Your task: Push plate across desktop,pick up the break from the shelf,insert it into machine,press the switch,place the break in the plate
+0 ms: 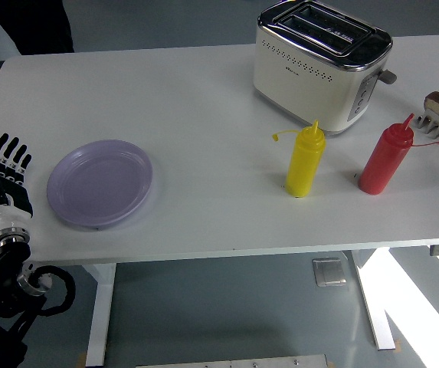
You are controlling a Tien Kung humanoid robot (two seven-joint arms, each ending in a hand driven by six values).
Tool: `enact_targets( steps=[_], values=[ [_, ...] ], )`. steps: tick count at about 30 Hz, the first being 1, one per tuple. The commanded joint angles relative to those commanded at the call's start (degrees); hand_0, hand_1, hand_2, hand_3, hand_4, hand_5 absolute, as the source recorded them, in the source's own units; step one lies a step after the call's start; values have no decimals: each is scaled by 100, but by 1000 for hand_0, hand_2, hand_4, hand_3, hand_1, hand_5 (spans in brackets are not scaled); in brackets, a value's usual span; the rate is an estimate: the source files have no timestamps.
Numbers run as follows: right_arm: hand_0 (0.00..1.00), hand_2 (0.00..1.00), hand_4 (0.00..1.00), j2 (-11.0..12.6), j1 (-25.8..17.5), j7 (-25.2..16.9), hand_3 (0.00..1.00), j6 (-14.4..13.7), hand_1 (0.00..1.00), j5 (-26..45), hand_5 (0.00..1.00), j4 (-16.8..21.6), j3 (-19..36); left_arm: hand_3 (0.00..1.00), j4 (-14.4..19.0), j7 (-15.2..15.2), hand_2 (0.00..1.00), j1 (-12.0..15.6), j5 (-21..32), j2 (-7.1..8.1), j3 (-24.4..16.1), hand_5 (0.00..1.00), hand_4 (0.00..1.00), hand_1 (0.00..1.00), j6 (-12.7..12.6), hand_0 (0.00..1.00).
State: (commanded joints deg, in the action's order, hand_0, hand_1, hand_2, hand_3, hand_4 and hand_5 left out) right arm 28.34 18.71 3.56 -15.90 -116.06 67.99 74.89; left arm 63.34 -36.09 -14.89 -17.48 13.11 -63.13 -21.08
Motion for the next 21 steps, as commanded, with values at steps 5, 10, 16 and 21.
enact_targets(
  steps=[5,10,16,21],
  values=[
    [792,772,761,-20,39,28,775,-30,759,95,143,-81,-148,736,-14,2,753,-16,40,-14,98,964,717,786,7,847],
    [789,759,762,-48,129,31,771,-89,746,128,145,-297,-283,735,-31,0,751,-29,78,-37,189,966,716,785,18,846],
    [728,707,748,-57,247,5,749,-252,682,214,130,-586,-440,733,-27,-1,750,-48,111,-54,272,966,714,786,31,846],
    [671,644,703,-79,329,-34,714,-396,611,318,90,-782,-545,729,-24,-1,750,-67,163,-64,343,966,712,785,53,844]
  ],
)
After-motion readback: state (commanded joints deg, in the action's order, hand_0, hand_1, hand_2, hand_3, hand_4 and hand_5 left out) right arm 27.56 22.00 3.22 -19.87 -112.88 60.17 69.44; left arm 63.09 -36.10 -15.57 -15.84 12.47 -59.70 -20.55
